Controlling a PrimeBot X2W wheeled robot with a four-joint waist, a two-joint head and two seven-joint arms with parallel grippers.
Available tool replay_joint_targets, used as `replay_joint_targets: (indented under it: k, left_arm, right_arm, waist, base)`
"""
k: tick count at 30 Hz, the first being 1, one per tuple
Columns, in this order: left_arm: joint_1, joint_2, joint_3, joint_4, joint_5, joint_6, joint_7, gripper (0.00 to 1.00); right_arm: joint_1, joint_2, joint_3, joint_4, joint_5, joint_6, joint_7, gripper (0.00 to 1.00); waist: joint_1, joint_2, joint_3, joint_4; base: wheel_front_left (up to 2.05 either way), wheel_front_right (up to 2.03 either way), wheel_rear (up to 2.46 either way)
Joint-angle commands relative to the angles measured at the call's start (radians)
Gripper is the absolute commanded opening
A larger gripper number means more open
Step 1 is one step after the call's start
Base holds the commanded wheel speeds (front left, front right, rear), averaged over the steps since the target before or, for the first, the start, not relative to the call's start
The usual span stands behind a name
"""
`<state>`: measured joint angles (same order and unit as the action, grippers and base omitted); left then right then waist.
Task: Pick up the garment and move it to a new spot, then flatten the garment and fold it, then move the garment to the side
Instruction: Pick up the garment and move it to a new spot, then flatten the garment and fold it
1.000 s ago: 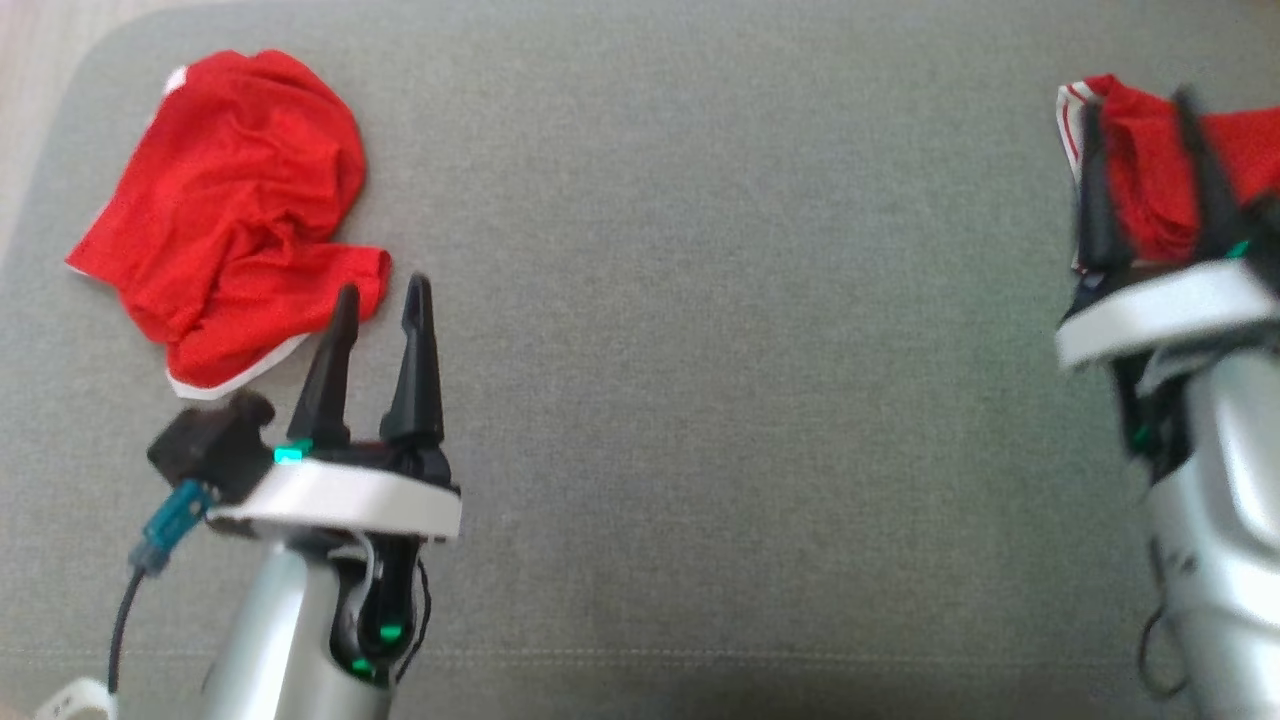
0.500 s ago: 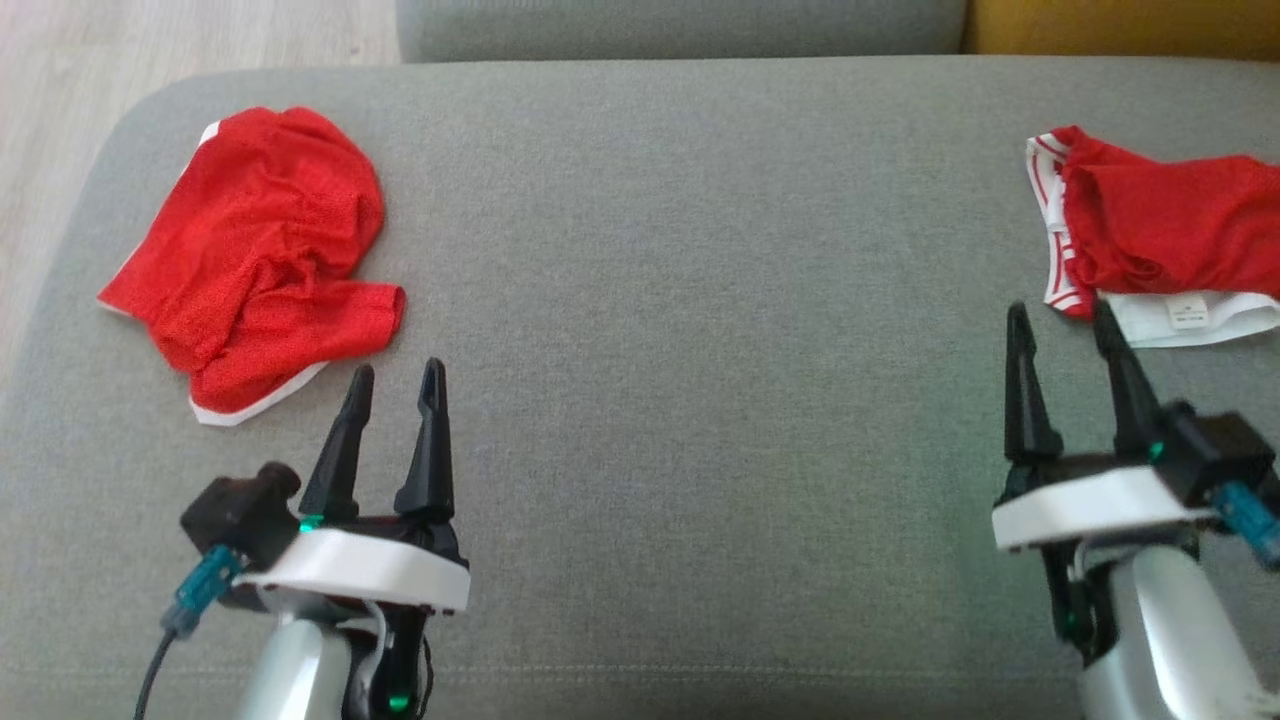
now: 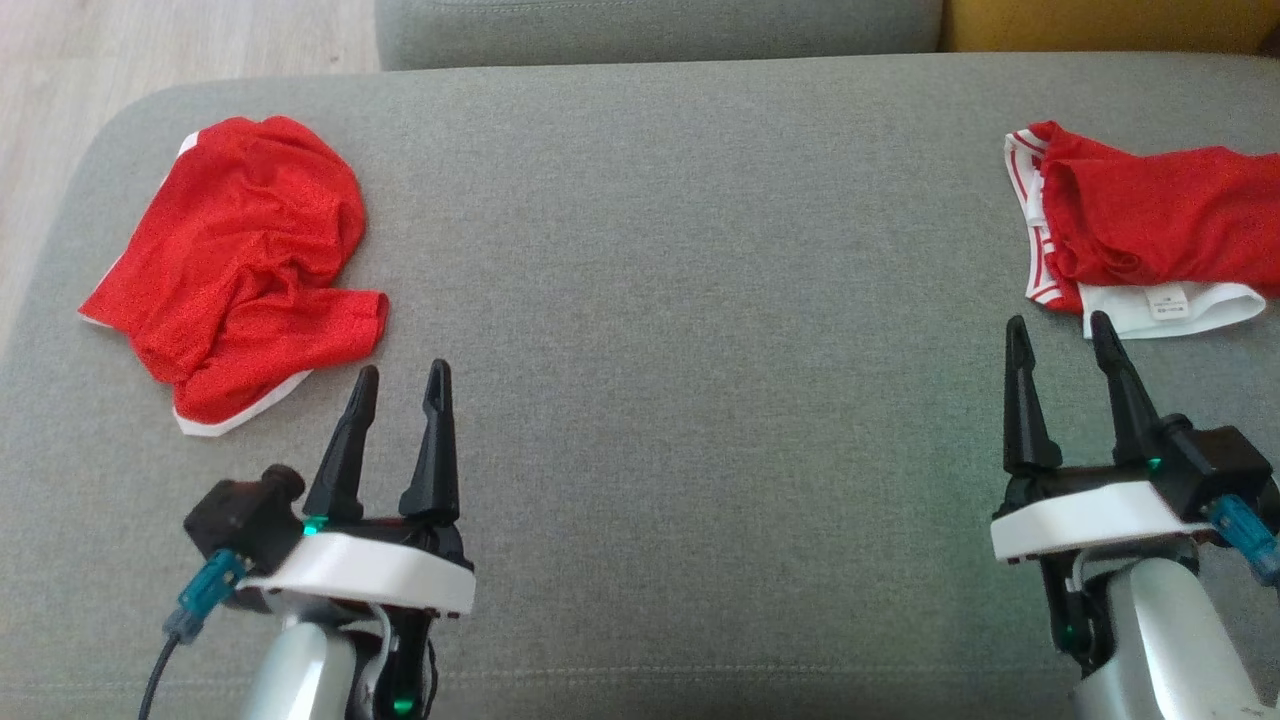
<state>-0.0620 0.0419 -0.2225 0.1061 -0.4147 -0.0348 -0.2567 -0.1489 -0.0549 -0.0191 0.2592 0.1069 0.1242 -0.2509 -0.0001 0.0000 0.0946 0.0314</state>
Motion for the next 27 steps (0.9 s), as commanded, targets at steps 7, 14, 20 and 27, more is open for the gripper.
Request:
replay_joint_targets:
  k: [7, 14, 20, 27]
  left_arm:
    - [-0.026, 0.008, 0.030, -0.037, 0.005, 0.005, -0.005, 1.00]
    - [-0.033, 0.008, 0.031, -0.037, -0.005, 0.004, -0.005, 1.00]
    - [-0.044, 0.008, 0.037, -0.049, -0.017, 0.009, -0.005, 1.00]
    - [-0.044, 0.008, 0.063, -0.060, -0.028, 0.017, -0.005, 1.00]
  right_arm:
    - [-0.020, 0.004, 0.024, -0.033, 0.005, 0.007, -0.011, 1.00]
    - [-0.020, 0.005, 0.019, -0.033, -0.001, 0.007, -0.011, 1.00]
    - [-0.024, 0.005, 0.040, -0.034, -0.009, 0.007, -0.011, 1.00]
    - [-0.024, -0.004, 0.096, -0.029, -0.009, 0.007, -0.003, 1.00]
  waist:
    - [0.0001, 0.0000, 0.003, -0.003]
    - [0.0001, 0.0000, 0.016, 0.010]
    - [0.0001, 0.0000, 0.030, 0.059]
    - [0.0001, 0.0000, 0.023, 0.164]
  base:
    - [0.00, 0.00, 0.00]
    - [0.00, 0.00, 0.00]
    - [0.00, 0.00, 0.00]
    - [0.00, 0.00, 0.00]
